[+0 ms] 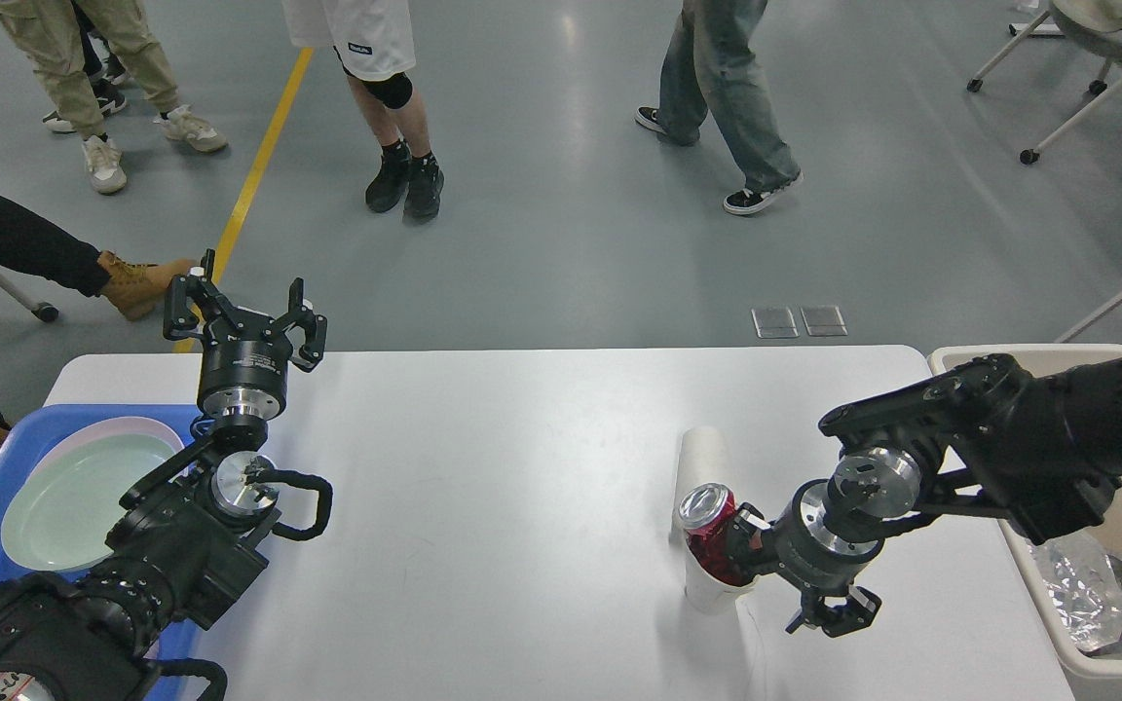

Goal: Tidy desktop
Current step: 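Close the right gripper around the red can, then lift the red can with its cup and carry it over the bin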

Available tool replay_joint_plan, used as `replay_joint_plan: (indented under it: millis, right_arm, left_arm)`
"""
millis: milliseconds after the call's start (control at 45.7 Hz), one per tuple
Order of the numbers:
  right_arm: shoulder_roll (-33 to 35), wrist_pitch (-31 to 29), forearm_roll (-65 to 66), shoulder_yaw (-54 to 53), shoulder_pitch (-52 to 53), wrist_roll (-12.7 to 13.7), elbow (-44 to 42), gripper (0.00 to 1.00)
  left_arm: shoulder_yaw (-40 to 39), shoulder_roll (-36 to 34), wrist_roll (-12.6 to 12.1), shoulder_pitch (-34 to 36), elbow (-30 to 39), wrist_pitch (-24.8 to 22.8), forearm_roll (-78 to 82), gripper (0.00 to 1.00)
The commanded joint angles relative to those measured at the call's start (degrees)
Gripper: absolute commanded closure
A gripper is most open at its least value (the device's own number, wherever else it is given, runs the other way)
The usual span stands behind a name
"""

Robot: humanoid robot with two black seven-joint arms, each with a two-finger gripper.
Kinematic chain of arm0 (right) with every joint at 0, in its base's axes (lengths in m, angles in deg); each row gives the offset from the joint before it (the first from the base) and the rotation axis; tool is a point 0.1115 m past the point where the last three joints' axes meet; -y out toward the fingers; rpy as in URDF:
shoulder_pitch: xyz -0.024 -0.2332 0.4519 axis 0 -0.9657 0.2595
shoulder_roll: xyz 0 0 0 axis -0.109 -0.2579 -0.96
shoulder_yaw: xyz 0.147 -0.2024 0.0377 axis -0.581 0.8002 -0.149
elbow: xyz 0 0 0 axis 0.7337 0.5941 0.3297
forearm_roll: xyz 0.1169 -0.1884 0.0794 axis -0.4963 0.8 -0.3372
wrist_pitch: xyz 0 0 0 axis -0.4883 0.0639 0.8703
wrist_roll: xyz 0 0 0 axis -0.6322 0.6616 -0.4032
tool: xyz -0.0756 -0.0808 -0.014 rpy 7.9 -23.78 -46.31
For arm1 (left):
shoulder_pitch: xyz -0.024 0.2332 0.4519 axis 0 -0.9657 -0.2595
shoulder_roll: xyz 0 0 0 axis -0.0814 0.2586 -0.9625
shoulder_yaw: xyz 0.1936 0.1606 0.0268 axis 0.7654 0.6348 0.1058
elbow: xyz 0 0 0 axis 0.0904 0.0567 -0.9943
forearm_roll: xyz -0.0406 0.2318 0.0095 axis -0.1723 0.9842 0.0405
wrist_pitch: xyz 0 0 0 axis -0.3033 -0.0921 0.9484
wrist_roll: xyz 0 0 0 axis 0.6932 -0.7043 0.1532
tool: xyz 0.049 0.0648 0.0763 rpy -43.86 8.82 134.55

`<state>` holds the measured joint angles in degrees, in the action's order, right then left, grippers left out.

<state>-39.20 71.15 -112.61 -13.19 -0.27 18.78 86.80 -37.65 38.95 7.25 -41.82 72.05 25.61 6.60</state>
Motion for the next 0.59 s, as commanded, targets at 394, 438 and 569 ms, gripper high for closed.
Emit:
replay_joint_plan:
  millis: [394, 438, 569]
  right_arm:
    - [1.14, -3.28, 0.09, -0.40, 1.95, 0.30, 0.10, 1.00]
    - [2.10, -4.07, 0.09, -0.14, 2.66, 0.48, 0.18, 1.00]
    - [6.40, -7.49, 0.09, 0.22, 6.52, 3.11, 2.11, 1.00]
  left_arm:
    - [0.00, 0.00, 0.00, 0.00, 0.00, 0.01, 0.00, 0.04]
    - [0.00, 0.00, 0.00, 0.00, 0.00, -0.08, 0.00, 0.04]
    - [0.00, 0.00, 0.00, 0.00, 0.00, -0.08, 0.00, 0.04]
